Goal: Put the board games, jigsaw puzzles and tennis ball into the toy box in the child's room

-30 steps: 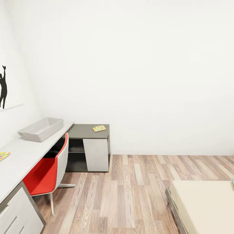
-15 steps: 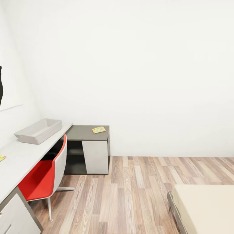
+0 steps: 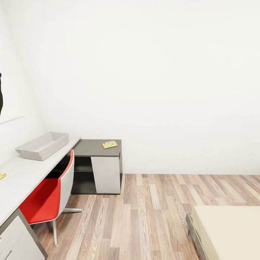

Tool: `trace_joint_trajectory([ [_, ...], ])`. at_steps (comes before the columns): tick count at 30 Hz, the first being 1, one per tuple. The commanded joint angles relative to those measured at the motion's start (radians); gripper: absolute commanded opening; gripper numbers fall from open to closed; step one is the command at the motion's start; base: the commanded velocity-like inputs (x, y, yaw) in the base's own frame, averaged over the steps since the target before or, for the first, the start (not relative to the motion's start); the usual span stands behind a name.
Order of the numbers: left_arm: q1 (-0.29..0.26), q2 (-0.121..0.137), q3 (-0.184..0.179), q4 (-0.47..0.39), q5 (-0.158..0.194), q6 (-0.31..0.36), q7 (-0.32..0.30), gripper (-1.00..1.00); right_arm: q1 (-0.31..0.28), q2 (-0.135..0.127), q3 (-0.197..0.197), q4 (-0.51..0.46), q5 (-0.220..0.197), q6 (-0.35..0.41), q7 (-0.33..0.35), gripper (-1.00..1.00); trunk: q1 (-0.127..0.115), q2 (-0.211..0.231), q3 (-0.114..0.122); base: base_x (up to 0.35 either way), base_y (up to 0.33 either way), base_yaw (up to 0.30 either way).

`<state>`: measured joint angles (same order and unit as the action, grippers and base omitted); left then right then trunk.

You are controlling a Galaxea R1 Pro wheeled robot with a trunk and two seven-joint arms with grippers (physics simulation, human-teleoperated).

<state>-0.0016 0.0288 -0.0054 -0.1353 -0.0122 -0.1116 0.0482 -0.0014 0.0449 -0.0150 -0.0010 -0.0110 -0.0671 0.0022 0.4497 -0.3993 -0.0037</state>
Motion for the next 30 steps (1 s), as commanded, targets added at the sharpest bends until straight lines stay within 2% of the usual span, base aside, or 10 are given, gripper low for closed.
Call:
trace_joint_trajectory([
  [1,0.0,0.0,-0.001,-0.012,-0.001,-0.002,0.002,1.0,0.0,0.0,-0.005,0.0,-0.001,-0.004,0.001,1.0,0.0,-0.001,0.0,0.0,0.0,0.0],
  [6,-0.001,0.001,-0.001,-0.115,0.004,0.033,0.001,1.0,0.0,-0.004,-0.042,-0.032,0.0,-0.023,0.004,1.0,0.0,-0.001,0.0,0.0,0.0,0.0],
  [8,-0.002,0.001,0.0,-0.172,0.006,0.088,0.0,1.0,-0.001,-0.006,-0.057,-0.069,0.0,-0.035,0.006,1.0,0.0,-0.001,0.0,0.0,0.0,0.0],
  [13,-0.003,0.0,0.005,-0.413,0.009,0.342,-0.066,1.0,-0.006,-0.004,-0.08,-0.196,0.0,-0.012,0.007,1.0,0.0,-0.001,0.0,0.0,0.0,0.0],
  [15,-0.003,0.0,0.007,-0.482,0.01,0.411,-0.093,1.0,-0.006,0.0,-0.082,-0.236,0.001,0.015,0.007,1.0,0.0,-0.001,0.0,0.0,0.0,0.0],
  [16,-0.003,0.0,0.008,-0.55,0.01,0.477,-0.121,1.0,-0.006,0.002,-0.083,-0.284,0.001,0.051,0.007,1.0,0.0,-0.001,0.0,0.0,0.0,0.0],
  [20,-0.003,0.0,0.01,-0.726,0.011,0.627,-0.183,1.0,-0.004,0.008,-0.083,-0.458,0.001,0.166,0.007,1.0,0.0,-0.001,0.0,0.0,0.0,0.0],
  [24,-0.01,0.0,0.012,-0.955,0.012,0.814,-0.222,1.0,-0.001,0.011,-0.082,-0.768,0.0,0.407,0.008,1.0,0.0,-0.001,0.0,0.0,0.0,0.0],
  [28,-0.049,0.0,0.013,-1.092,0.012,0.917,-0.231,1.0,-0.003,0.012,-0.082,-1.003,-0.005,0.599,0.009,1.0,0.0,-0.001,0.0,0.0,0.0,0.0],
  [30,-0.068,0.0,0.013,-1.135,0.012,0.948,-0.232,1.0,-0.005,0.011,-0.083,-1.092,-0.025,0.657,0.009,1.0,0.0,-0.001,0.0,0.0,0.0,0.0],
])
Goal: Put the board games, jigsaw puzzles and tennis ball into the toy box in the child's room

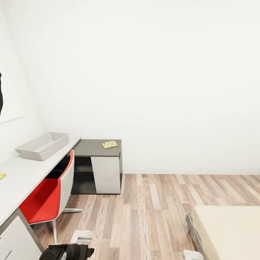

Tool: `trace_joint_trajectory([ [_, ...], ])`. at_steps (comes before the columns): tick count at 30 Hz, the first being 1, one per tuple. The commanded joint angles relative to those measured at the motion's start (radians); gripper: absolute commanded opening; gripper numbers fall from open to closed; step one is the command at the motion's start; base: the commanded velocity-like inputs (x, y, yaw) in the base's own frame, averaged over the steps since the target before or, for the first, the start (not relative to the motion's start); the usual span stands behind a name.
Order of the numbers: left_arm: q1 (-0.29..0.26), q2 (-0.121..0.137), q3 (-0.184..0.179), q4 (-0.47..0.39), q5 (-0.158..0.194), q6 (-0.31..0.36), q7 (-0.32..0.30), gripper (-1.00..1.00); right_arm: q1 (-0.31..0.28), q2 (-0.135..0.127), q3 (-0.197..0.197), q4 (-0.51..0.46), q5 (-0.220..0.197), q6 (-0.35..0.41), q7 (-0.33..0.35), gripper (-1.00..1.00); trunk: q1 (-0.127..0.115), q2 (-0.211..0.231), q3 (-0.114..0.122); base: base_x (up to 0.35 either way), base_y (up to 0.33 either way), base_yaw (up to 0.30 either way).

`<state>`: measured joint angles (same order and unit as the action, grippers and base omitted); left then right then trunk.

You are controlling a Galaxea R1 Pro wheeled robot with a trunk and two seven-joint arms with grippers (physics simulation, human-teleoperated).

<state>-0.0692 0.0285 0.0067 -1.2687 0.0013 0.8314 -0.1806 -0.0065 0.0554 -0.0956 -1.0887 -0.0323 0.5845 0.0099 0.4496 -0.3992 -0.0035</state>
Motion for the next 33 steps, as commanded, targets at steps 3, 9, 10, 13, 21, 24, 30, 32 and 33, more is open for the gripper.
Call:
trace_joint_trajectory([
  [3,-0.035,0.0,0.001,-0.032,-0.003,0.029,-0.003,1.0,-0.011,0.0,-0.002,-0.096,-0.053,0.062,0.0,1.0,0.0,-0.001,-0.001,0.0,0.0,0.0],
  [9,-0.129,0.001,0.021,-0.051,-0.003,0.1,-0.004,1.0,-0.066,0.0,0.0,-0.188,-0.115,0.157,-0.006,1.0,0.0,-0.001,-0.001,0.0,0.0,0.0],
  [10,-0.145,0.001,0.037,-0.053,-0.002,0.117,-0.005,1.0,-0.076,0.0,0.001,-0.194,-0.119,0.167,-0.008,1.0,0.0,-0.001,-0.001,0.0,0.0,0.0],
  [13,-0.159,0.001,0.067,-0.054,-0.001,0.131,-0.006,1.0,-0.084,0.0,0.001,-0.199,-0.123,0.174,-0.011,1.0,0.0,-0.001,-0.001,0.0,0.0,0.0],
  [21,-0.191,-0.005,0.139,-0.055,0.0,0.15,-0.029,1.0,-0.093,0.0,0.005,-0.207,-0.118,0.175,-0.022,1.0,0.0,-0.001,-0.001,0.0,0.0,0.0],
  [24,-0.196,-0.009,0.14,-0.053,-0.002,0.153,-0.051,1.0,-0.095,0.0,0.007,-0.209,-0.122,0.178,-0.023,1.0,0.0,-0.001,-0.001,0.0,0.0,0.0],
  [30,-0.203,-0.006,0.139,-0.052,-0.001,0.173,-0.065,1.0,-0.152,0.0,0.006,-0.246,-0.129,0.196,-0.019,1.0,0.0,-0.001,-0.001,0.0,0.0,0.0],
  [32,-0.211,-0.006,0.139,-0.05,-0.001,0.192,-0.067,1.0,-0.166,0.001,0.007,-0.249,-0.128,0.198,-0.02,1.0,0.0,-0.001,-0.001,0.0,0.0,0.0],
  [33,-0.214,-0.007,0.139,-0.049,-0.001,0.197,-0.067,1.0,-0.171,0.003,0.008,-0.248,-0.128,0.199,-0.021,1.0,0.0,-0.001,-0.001,0.0,0.0,0.0],
])
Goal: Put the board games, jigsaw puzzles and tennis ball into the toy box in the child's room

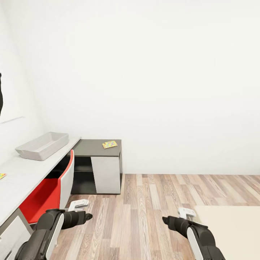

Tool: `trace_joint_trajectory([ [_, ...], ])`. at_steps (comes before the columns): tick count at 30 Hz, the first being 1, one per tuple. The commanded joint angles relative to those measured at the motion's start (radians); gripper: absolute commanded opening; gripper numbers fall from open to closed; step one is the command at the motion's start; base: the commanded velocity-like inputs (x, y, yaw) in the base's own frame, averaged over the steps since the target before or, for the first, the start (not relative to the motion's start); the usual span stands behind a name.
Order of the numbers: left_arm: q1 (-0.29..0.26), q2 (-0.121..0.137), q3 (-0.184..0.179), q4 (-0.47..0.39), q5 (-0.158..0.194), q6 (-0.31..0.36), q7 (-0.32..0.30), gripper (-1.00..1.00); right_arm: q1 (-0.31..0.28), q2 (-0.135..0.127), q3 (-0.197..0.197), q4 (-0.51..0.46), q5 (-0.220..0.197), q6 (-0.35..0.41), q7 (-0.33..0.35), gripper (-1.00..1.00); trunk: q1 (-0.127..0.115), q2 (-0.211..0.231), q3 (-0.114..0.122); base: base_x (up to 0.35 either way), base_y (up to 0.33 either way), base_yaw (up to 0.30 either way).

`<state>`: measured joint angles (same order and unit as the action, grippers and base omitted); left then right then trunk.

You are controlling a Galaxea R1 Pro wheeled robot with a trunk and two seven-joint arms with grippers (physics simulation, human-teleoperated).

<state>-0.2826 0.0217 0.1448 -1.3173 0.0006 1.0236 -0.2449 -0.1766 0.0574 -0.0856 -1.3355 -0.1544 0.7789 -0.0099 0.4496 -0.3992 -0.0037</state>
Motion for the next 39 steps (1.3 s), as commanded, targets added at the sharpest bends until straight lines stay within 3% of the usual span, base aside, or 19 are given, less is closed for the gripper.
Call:
trace_joint_trajectory([
  [1,-0.004,-0.001,0.001,0.002,0.0,0.011,-0.003,1.0,-0.009,0.004,0.0,0.003,-0.006,0.006,-0.002,1.0,0.0,-0.001,0.0,0.0,0.0,0.0],
  [16,-0.033,-0.004,-0.03,0.018,-0.001,0.024,-0.005,1.0,-0.027,0.013,0.017,-0.008,-0.008,0.016,-0.002,1.0,0.0,-0.001,0.0,0.0,0.0,0.0],
  [21,-0.041,-0.004,-0.032,0.038,-0.001,0.024,-0.005,1.0,-0.036,0.011,0.016,0.04,-0.01,0.014,0.0,1.0,0.0,-0.001,-0.002,0.0,0.0,0.0],
  [39,-0.044,-0.007,-0.034,0.01,-0.001,0.019,-0.008,1.0,-0.066,0.012,0.018,0.037,-0.007,0.05,0.0,1.0,0.0,-0.001,-0.027,0.083,0.0,0.0],
])
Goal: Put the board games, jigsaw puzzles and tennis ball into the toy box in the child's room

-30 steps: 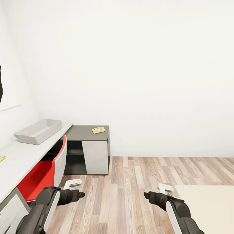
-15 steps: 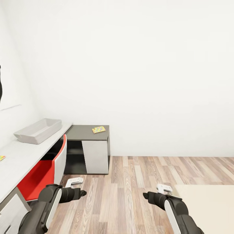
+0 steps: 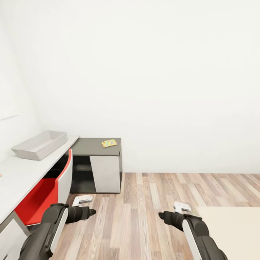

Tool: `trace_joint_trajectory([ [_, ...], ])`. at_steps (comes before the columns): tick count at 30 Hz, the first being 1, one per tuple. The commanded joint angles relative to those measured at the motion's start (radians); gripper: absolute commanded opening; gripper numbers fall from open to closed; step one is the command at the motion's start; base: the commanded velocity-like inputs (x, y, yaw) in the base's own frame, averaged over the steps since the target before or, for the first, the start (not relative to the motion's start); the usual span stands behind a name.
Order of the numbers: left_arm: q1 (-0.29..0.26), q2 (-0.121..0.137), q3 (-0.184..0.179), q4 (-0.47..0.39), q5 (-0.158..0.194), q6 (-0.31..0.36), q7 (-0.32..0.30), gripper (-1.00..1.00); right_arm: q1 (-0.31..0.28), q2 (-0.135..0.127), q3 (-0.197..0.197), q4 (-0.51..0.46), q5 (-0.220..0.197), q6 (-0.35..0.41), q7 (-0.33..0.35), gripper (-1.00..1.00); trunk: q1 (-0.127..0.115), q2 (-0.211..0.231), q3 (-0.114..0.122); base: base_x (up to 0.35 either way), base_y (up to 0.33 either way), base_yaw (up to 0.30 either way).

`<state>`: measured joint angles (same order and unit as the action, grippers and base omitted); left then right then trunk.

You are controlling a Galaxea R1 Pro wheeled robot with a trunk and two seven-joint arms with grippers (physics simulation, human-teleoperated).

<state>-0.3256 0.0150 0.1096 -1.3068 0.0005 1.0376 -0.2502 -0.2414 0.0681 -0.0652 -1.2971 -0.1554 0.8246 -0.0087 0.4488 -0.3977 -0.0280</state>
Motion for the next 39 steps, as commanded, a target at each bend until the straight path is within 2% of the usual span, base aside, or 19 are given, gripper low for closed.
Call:
trace_joint_trajectory([
  [1,-0.001,-0.001,0.0,-0.004,-0.001,0.005,-0.003,1.0,-0.001,0.001,-0.002,-0.006,-0.006,0.006,-0.001,1.0,0.001,-0.002,-0.003,0.275,0.0,0.0],
  [6,-0.001,-0.004,-0.003,-0.013,-0.001,0.004,-0.002,1.0,0.0,0.001,-0.002,-0.053,-0.007,0.016,-0.001,1.0,0.001,-0.002,-0.004,0.313,0.0,0.0],
  [12,-0.001,-0.003,-0.005,-0.014,-0.002,0.004,-0.001,1.0,0.001,0.001,-0.003,-0.062,-0.007,0.022,-0.001,1.0,0.001,-0.002,-0.004,0.332,0.0,-0.064],
  [22,-0.001,-0.003,-0.005,-0.014,-0.002,0.005,-0.001,1.0,0.001,0.001,-0.004,-0.064,-0.007,0.024,-0.001,1.0,0.001,-0.002,-0.004,0.299,0.007,-0.253],
  [39,-0.001,-0.002,-0.005,-0.014,-0.002,0.004,-0.001,1.0,0.001,0.0,-0.008,-0.064,-0.007,0.024,-0.001,1.0,0.001,-0.002,-0.004,0.174,0.076,-0.278],
])
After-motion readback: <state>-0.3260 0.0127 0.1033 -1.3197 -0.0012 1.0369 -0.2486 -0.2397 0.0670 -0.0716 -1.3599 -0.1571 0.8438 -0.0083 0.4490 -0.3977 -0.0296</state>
